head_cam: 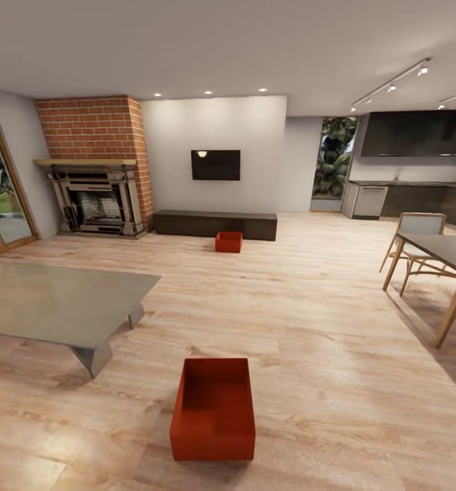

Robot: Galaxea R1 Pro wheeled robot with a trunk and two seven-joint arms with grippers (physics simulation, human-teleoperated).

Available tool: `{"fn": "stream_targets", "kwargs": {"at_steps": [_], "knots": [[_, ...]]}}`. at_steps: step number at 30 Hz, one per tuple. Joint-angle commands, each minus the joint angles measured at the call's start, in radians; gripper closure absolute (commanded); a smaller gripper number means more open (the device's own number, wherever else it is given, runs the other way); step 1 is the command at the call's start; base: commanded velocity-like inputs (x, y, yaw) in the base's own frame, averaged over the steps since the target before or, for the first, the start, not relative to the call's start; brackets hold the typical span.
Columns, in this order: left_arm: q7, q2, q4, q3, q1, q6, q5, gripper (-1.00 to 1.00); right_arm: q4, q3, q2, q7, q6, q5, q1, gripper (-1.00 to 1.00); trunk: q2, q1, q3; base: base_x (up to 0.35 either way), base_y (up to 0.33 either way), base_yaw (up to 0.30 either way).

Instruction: Move the two storage containers from the living room to the garage. In the garage, place one container on the floor and stack the other container on top of it (either order is fine).

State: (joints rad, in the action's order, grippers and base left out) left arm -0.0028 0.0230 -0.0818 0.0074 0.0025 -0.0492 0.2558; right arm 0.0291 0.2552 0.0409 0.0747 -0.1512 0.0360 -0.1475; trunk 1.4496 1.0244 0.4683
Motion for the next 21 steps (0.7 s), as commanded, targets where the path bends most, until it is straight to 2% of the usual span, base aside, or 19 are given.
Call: {"fn": "stream_targets", "kwargs": {"at_steps": [1,21], "knots": [[0.000,0.000,-0.001,0.000,0.000,-0.001,0.004,-1.00,0.003,0.004,0.001,0.005,-0.005,0.004,-0.001,-1.00,0.000,0.001,0.001,0.318,0.000,0.000],[0.000,0.000,-0.001,0.000,0.000,-0.002,0.004,-1.00,0.003,0.004,0.000,0.005,-0.004,0.002,-0.001,-1.00,0.000,0.001,0.001,0.305,0.000,0.000]]}}
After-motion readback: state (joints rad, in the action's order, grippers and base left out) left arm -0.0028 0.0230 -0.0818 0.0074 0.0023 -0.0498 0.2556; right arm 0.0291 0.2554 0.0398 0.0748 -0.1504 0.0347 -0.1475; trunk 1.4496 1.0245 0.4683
